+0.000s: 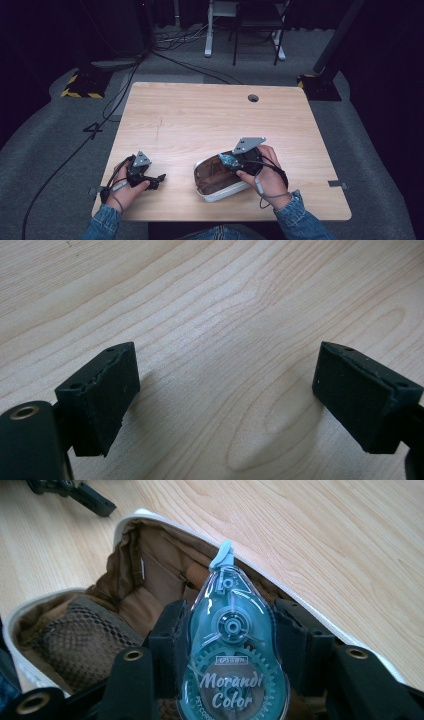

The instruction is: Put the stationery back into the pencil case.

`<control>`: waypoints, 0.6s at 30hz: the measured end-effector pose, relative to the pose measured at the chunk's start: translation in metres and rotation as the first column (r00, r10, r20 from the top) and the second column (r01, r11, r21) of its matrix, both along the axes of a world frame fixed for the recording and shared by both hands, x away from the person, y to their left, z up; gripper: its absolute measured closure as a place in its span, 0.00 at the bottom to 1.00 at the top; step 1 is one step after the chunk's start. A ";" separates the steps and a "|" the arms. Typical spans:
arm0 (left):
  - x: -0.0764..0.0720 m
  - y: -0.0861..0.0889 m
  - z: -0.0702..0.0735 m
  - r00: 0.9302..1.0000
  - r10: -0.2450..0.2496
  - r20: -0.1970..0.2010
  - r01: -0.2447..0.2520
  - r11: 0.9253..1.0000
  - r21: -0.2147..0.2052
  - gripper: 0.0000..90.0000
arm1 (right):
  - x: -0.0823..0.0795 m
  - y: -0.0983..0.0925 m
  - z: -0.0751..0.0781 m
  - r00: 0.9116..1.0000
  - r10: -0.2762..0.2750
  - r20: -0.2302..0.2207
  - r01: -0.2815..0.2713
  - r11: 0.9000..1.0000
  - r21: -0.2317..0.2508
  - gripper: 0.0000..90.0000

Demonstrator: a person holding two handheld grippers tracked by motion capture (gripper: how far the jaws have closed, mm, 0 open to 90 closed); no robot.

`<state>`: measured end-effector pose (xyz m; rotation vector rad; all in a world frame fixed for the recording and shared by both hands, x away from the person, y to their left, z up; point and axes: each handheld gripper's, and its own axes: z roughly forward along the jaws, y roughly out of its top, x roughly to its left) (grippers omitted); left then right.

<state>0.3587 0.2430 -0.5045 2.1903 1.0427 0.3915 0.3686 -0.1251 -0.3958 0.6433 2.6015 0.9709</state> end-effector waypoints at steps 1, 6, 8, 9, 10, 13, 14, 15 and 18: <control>0.000 0.000 0.000 1.000 -0.001 0.000 0.001 1.000 0.001 0.13 | 0.000 0.001 -0.001 1.000 0.002 0.002 -0.002 1.000 -0.002 0.55; 0.000 0.000 0.000 1.000 0.000 -0.002 0.000 1.000 -0.001 0.13 | 0.000 0.004 -0.004 0.998 0.049 0.026 -0.048 0.998 -0.035 0.55; 0.000 0.000 0.000 1.000 0.000 -0.002 0.000 1.000 -0.001 0.13 | -0.001 0.006 -0.005 0.995 0.085 0.047 -0.081 0.995 -0.064 0.55; 0.000 0.000 0.000 1.000 0.000 -0.001 0.000 1.000 -0.001 0.13 | -0.001 0.007 -0.005 0.994 0.093 0.060 -0.089 0.993 -0.074 0.55; 0.000 0.000 0.000 1.000 -0.001 0.001 0.001 1.000 0.001 0.13 | -0.002 0.007 -0.005 0.992 0.106 0.070 -0.099 0.991 -0.088 0.55; 0.000 0.000 0.000 1.000 0.000 -0.002 0.000 1.000 0.000 0.13 | -0.002 0.009 -0.005 0.988 0.139 0.071 -0.130 0.985 -0.116 0.55; 0.000 0.000 0.000 1.000 0.000 0.000 0.000 1.000 0.000 0.13 | -0.002 0.009 -0.006 0.988 0.141 0.057 -0.134 0.984 -0.116 0.53; 0.000 0.000 0.000 1.000 0.000 -0.001 0.000 1.000 -0.001 0.13 | -0.002 0.009 -0.007 0.990 0.135 0.043 -0.130 0.986 -0.102 0.46; 0.000 0.000 0.000 1.000 0.000 -0.002 0.000 1.000 -0.001 0.13 | -0.001 0.009 -0.007 0.992 0.117 0.037 -0.113 0.990 -0.079 0.42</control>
